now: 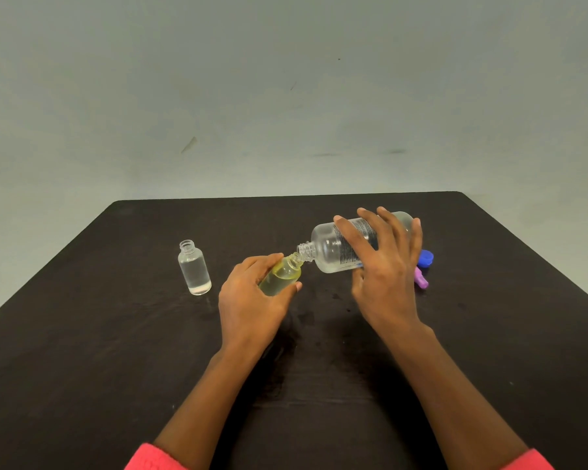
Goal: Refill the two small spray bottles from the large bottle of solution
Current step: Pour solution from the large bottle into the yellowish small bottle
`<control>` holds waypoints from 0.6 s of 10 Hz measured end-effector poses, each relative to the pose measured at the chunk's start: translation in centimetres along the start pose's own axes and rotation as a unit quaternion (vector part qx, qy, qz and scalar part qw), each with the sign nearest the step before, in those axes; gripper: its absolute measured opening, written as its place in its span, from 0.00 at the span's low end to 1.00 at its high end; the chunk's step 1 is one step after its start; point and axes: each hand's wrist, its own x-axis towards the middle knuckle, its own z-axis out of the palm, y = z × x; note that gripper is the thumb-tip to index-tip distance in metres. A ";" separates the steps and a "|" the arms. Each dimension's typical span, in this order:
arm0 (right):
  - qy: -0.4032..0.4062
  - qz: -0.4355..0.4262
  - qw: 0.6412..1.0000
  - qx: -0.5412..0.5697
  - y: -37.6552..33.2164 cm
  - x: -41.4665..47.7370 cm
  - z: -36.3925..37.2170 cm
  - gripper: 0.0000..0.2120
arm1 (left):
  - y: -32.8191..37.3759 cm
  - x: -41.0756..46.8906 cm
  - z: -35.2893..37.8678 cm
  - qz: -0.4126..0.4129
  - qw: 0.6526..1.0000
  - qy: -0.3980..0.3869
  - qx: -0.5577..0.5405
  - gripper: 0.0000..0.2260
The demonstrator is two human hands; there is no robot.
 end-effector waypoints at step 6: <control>-0.003 0.001 1.000 -0.003 0.0 0.0 0.1 0.39 | -0.1 0.0 0.0 -0.001 1.000 0.000 -0.002 0.20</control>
